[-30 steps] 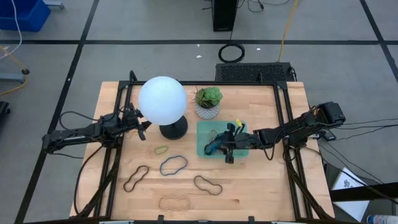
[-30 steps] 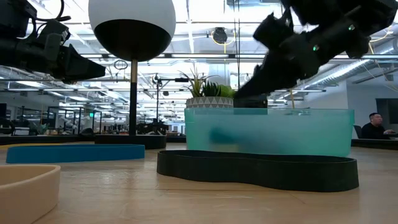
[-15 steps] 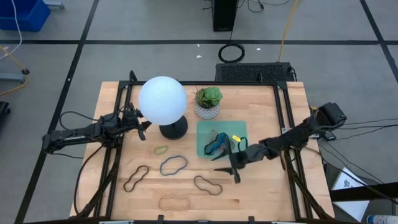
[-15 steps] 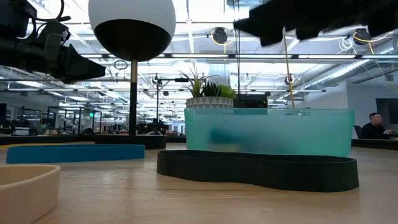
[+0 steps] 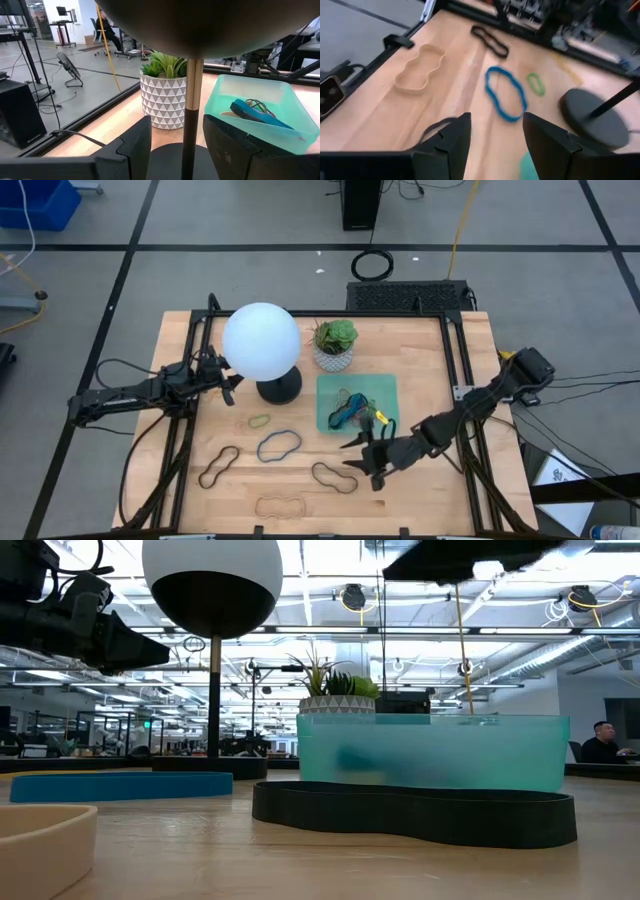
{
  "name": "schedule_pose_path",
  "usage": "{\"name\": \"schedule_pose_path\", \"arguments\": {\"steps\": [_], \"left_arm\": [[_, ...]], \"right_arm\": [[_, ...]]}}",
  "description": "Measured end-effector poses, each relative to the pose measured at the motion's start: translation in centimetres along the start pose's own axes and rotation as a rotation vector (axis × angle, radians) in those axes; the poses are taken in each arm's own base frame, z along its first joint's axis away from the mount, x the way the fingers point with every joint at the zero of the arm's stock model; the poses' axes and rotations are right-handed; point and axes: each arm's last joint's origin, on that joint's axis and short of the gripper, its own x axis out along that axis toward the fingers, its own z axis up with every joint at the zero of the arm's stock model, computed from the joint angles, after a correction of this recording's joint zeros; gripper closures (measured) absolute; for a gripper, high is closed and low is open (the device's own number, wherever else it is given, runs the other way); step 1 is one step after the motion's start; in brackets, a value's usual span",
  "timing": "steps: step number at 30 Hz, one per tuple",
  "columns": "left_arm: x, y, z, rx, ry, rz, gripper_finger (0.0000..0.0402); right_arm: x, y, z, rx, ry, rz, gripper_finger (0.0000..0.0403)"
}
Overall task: Pick and place rubber bands into bin
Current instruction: Put the right black rubber band into the blue bin
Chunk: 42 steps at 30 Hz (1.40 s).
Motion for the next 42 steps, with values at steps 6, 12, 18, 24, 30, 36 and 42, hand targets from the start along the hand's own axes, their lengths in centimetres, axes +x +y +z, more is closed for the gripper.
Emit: {"name": "schedule_pose_path", "arguments": {"steps": [6,12,18,24,30,36,42], "left_arm": [[0.0,0.0,0.0,0.015,0.000,0.000,0.0215],[0.0,0.0,0.0,0.036,0.000,-0.001,0.0215],[0.0,0.0,0.0,0.043,0.001,-0.002,0.0215],[0.0,0.0,0.0,0.048,0.001,-0.003,0.0215],[0.0,0.0,0.0,0.048,0.001,-0.006,0.0215],[0.0,0.0,0.0,0.064,0.001,-0.008,0.0215],[0.0,0.0,0.0,0.076,0.001,-0.008,0.0215]], "right_arm": [[1.8,2.0,-1.7,0.060,0.031,0.031,0.0230],[4.1,3.7,-3.4,0.160,0.122,0.125,0.0237],[6.3,5.2,-1.9,0.124,0.212,0.130,0.0253],[7.7,5.6,-2.5,0.153,0.329,0.102,0.0267],[8.2,5.3,-3.2,0.238,0.368,0.067,0.0276],[8.2,5.1,-3.4,0.235,0.383,0.033,0.0284],[8.2,4.6,-3.9,0.254,0.426,0.014,0.0289]]}}
